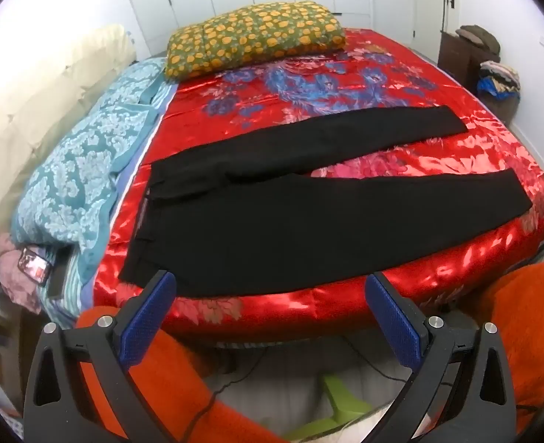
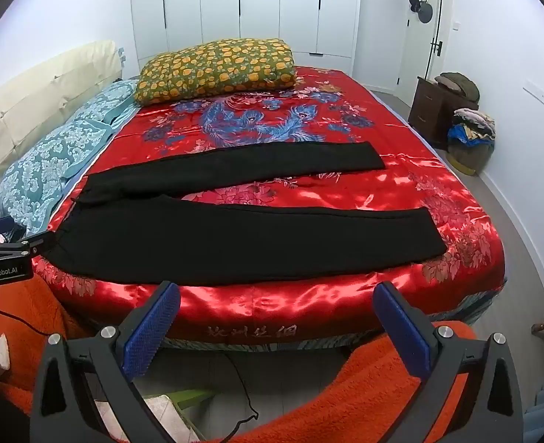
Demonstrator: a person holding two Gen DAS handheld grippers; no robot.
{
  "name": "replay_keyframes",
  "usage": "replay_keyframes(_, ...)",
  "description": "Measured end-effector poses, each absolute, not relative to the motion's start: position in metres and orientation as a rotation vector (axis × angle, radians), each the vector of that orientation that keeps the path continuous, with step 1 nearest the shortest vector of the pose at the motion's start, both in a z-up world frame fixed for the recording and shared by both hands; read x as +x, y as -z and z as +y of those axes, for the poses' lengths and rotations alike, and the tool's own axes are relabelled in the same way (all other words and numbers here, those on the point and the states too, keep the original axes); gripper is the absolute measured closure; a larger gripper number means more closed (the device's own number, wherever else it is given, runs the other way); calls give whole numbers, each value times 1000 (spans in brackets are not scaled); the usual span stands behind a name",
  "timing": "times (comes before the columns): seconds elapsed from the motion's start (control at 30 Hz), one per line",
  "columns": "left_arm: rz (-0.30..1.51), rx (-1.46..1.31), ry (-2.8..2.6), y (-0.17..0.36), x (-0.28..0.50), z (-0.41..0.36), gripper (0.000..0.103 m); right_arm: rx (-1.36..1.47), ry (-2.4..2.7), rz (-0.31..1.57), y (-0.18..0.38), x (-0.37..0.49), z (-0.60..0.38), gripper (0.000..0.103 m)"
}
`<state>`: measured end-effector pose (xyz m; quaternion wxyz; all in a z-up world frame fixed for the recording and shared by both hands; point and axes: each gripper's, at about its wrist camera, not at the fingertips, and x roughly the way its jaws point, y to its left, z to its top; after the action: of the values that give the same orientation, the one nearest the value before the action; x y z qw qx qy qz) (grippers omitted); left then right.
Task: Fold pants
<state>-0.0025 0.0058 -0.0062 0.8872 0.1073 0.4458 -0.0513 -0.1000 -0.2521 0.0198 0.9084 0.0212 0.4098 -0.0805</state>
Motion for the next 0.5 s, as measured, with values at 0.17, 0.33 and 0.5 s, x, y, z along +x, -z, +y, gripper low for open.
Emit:
replay_keyframes(0.17,944,226,105,8,-1,1,1,37,159,848,-19,-101,-252,0)
replay_keyframes(0.33,962,221,104,12,2,3,1,34,161,858,-17,-98,-249,0)
replay_keyframes(0.5,964,221,103,12,3,3,1,34,161,857,-17,-99,-249,0)
